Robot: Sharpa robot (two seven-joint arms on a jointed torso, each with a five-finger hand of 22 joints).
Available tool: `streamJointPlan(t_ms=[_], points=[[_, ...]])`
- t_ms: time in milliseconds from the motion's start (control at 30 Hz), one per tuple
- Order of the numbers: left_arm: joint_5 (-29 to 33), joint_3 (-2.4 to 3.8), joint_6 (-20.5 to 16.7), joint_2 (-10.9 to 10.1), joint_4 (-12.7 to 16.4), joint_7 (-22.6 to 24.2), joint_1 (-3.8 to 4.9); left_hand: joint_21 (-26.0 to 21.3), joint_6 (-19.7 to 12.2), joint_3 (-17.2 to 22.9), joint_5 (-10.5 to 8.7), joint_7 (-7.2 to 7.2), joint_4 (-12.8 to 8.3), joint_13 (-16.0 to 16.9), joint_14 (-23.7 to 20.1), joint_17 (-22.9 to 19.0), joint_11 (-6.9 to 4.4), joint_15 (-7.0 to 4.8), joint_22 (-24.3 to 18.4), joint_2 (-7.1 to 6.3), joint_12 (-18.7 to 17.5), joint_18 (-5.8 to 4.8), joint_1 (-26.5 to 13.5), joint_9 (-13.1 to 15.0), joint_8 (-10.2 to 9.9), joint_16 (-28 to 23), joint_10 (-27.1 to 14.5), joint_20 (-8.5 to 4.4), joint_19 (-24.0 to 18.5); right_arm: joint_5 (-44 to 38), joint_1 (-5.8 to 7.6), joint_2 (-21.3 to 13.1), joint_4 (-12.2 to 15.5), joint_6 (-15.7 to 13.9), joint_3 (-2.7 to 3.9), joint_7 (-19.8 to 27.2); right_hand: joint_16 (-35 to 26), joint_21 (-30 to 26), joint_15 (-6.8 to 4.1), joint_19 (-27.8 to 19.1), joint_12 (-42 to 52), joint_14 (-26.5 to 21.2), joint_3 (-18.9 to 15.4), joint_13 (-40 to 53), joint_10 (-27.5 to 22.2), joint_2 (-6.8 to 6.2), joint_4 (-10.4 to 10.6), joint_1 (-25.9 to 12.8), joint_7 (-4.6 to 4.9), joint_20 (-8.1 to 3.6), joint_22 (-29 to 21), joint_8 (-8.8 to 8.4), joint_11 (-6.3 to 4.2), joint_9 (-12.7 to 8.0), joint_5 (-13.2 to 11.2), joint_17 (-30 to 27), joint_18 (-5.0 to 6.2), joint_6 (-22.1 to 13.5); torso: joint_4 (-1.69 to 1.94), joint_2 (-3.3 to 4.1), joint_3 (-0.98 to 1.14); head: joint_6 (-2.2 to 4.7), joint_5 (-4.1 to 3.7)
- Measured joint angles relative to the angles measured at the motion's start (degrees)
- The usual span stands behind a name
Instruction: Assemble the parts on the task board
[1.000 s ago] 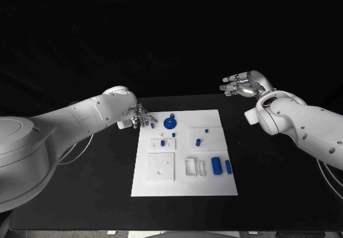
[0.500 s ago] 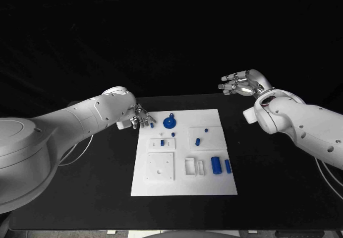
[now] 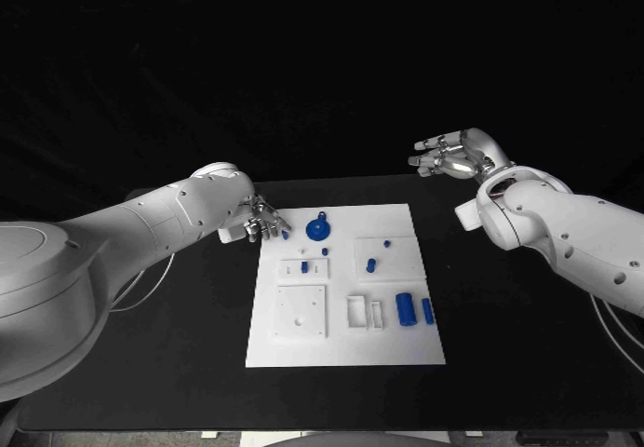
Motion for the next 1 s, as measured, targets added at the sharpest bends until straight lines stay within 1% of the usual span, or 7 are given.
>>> streamJointPlan(t_ms=[67, 367, 500, 533, 667, 900, 1000], points=[[0.1, 0.0, 0.02, 0.08, -0.07, 0.08, -0.06, -0.18, 0.0, -0.08, 0.0, 0.0, -0.42, 0.0, -0.11, -0.04, 0.11, 0.11, 0.0, 0.47, 0.0, 0.0, -0.1, -0.07, 0.0, 0.0, -0.11, 0.0, 0.0, 0.0, 0.0, 0.05, 0.0, 0.0, 0.0, 0.0, 0.0, 0.0, 0.0, -0.1, 0.0, 0.0, -0.02, 0.0, 0.0, 0.0, 0.02, 0.0, 0.1, 0.1, 0.0, 0.0, 0.0, 0.0, 0.0, -0.03, 0.0, -0.11, 0.0, 0.03, 0.02, -0.04, -0.03], [0.65, 0.01, 0.02, 0.23, -0.35, 0.3, -0.17, -0.2, 0.0, -0.31, 0.0, 0.0, -0.65, -0.05, -0.2, -0.09, 0.2, 0.2, -0.01, 0.84, 0.0, 0.0, -0.19, -0.16, 0.0, 0.0, -0.21, 0.0, 0.0, 0.01, 0.0, 0.14, -0.05, 0.0, 0.01, 0.0, 0.0, 0.0, 0.15, -0.1, 0.0, -0.16, -0.32, 0.0, -0.01, 0.0, 0.01, 0.0, 0.01, 0.1, 0.0, 0.0, 0.01, 0.0, 0.0, -0.03, 0.0, -0.42, 0.03, 0.02, 0.01, -0.23, -0.16], [0.87, 0.01, 0.02, 0.23, -0.43, 0.36, -0.18, -0.2, 0.0, -0.32, 0.0, 0.0, -0.97, -0.05, -0.2, -0.09, 0.21, 0.2, -0.01, 1.19, 0.0, 0.0, 0.16, -0.17, 0.0, 0.0, -0.21, 0.0, 0.0, 0.01, 0.01, 0.18, -0.08, 0.01, 0.01, 0.0, 0.0, 0.0, 0.15, -0.1, 0.0, -0.16, -0.32, 0.0, -0.21, 0.0, 0.01, 0.0, 0.01, 0.1, 0.0, 0.0, 0.21, 0.0, 0.0, -0.03, 0.0, -0.42, 0.05, -0.03, 0.01, -0.27, -0.2], [0.91, 0.01, 0.02, 0.24, -0.44, 0.38, -0.18, -0.2, 0.0, -0.48, 0.0, 0.0, -1.13, -0.05, -0.2, -0.09, 0.21, 0.2, -0.01, 1.56, 0.0, 0.0, 0.16, -0.24, 0.0, 0.0, -0.21, 0.0, 0.0, 0.01, 0.01, 0.2, -0.1, 0.01, 0.01, 0.0, 0.0, 0.0, 0.05, -0.1, 0.0, -0.27, -0.32, 0.01, -0.21, 0.0, 0.01, 0.0, 0.0, 0.1, 0.0, 0.0, 0.21, 0.0, 0.0, -0.03, 0.0, -0.42, 0.07, -0.04, 0.01, -0.28, -0.23], [1.03, 0.01, 0.02, 0.25, -0.45, 0.44, -0.18, -0.19, -0.2, -0.42, 0.0, -0.2, -1.37, -0.05, -0.2, -0.09, 0.2, 0.2, -0.02, 1.65, 0.0, 0.0, 0.16, -0.25, 0.0, 0.0, -0.2, 0.0, 0.0, 0.02, 0.01, 0.26, -0.14, 0.01, 0.01, -0.01, 0.0, 0.0, 0.02, -0.41, 0.0, -0.43, -0.32, -0.04, -0.24, 0.0, 0.01, 0.0, 0.0, 0.2, 0.0, 0.0, 0.17, 0.0, 0.0, -0.03, 0.0, -0.41, 0.08, -0.04, 0.01, -0.3, -0.25], [1.31, 0.02, 0.14, 0.31, -0.52, 0.59, -0.18, -0.18, -0.41, 0.19, 0.0, 0.01, -2.73, -0.1, -0.2, -0.09, 0.0, 0.2, -0.02, 3.1, 0.0, 0.0, 1.62, -0.54, 0.0, 0.0, -0.41, 0.2, -0.2, 0.02, 0.01, 0.35, -0.18, 0.03, 0.02, -0.03, 0.0, 0.0, 0.02, -0.51, 0.0, -0.43, -0.32, -0.04, -0.41, 0.0, 0.01, 0.0, 0.0, 0.11, 0.0, 0.0, 0.0, 0.0, 0.0, -0.03, 0.0, -0.41, 0.09, -0.04, 0.01, -0.24, -0.21], [1.41, 0.03, 0.22, 0.31, -0.55, 0.67, -0.18, -0.18, -0.54, 0.36, 0.0, -0.12, -2.91, -0.1, -0.2, -0.09, 0.0, 0.2, -0.02, 3.43, 0.0, 0.0, 1.94, -0.69, 0.0, 0.0, -0.41, 0.2, -0.2, 0.02, 0.01, 0.37, -0.2, 0.05, 0.02, -0.04, 0.0, 0.0, 0.2, -0.51, 0.0, -0.63, -0.32, -0.04, -0.41, 0.0, 0.0, 0.0, 0.17, 0.11, 0.0, 0.0, 0.0, 0.0, 0.0, -0.03, 0.0, -0.59, 0.08, -0.04, 0.01, -0.24, -0.21]])
